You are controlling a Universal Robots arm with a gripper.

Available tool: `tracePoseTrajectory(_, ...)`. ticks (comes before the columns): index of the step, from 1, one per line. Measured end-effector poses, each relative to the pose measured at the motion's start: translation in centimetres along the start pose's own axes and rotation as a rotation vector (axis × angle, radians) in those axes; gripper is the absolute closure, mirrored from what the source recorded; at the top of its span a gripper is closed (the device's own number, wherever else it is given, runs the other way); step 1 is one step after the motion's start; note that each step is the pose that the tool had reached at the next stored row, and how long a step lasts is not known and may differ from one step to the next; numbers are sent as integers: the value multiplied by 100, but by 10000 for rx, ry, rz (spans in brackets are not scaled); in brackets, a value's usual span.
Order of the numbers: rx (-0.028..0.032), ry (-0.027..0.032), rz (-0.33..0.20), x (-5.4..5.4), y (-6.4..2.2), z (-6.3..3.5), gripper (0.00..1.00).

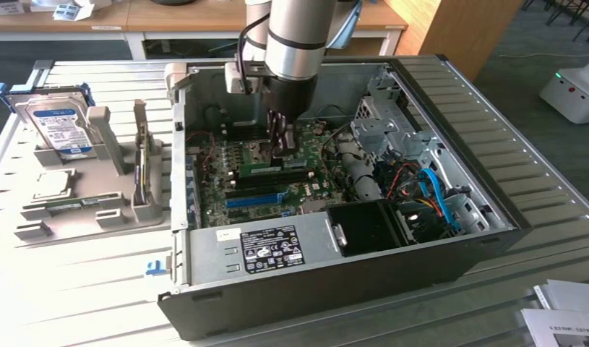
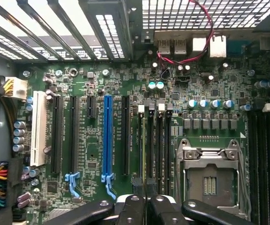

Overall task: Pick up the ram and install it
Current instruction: 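Insert the ram into the slot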

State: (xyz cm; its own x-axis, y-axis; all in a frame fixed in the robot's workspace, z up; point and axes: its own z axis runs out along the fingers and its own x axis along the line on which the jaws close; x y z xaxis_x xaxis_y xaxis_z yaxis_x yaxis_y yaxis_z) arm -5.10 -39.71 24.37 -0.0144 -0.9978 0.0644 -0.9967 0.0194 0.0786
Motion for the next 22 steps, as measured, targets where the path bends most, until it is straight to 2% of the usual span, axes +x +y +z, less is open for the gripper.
tracePoseTrajectory(2, -1, 1, 0, -1, 0, 27, 88)
tracePoseTrajectory(15, -1, 3, 0, -1, 54, 41, 88)
tracePoseTrajectory(22, 0, 1, 0, -2, 56, 47, 88)
